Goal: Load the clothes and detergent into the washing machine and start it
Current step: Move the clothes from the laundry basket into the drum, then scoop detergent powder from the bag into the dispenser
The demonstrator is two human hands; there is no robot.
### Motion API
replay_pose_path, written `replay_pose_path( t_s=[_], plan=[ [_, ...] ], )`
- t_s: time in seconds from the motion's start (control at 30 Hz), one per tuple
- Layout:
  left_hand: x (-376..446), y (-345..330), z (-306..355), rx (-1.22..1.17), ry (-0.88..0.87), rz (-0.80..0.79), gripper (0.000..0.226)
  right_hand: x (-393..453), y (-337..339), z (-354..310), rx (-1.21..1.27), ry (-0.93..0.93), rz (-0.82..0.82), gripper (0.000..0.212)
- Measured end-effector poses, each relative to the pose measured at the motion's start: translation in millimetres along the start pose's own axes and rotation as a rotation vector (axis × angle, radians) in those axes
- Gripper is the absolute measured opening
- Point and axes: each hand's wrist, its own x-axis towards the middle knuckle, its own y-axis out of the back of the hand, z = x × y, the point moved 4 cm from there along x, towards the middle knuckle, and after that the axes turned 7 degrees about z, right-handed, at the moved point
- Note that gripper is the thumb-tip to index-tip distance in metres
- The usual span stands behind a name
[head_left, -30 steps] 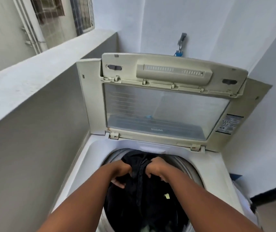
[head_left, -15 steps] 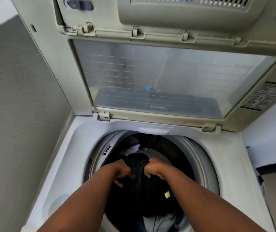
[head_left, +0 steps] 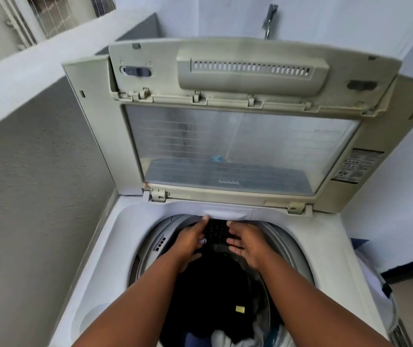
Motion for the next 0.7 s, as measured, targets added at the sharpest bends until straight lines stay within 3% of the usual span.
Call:
replay_pose_path(
  t_s=[0.13, 0.23, 0.37, 0.5, 0.7],
  plan=[
    [-4.0, -19.9, 22.4, -0.404, -0.024, -0.042, 0.072, -4.8, 4.3, -12.1, 0.497, -0.079, -0.026, 0.023],
    [-1.1, -26.9, 26.4, -0.565, -0.018, 0.014, 0.060, -7.4, -2.1, -16.1, 0.619, -0.076, 0.017, 0.040],
    [-3.1, -33.4, 28.2, -0.703, -0.016, 0.092, 0.046, -9.9, -11.2, -19.3, 0.739, -0.091, 0.085, 0.032],
    [-2.7, -41.8, 24.8, -0.810, 0.029, 0.164, 0.039, -5.8, -14.9, -17.0, 0.738, -0.119, 0.097, 0.041],
    [0.9, -51.2, 17.9, -0.872, 0.007, 0.207, 0.027, 3.0, -18.1, -5.9, 0.575, -0.108, 0.070, 0.031]
  ],
)
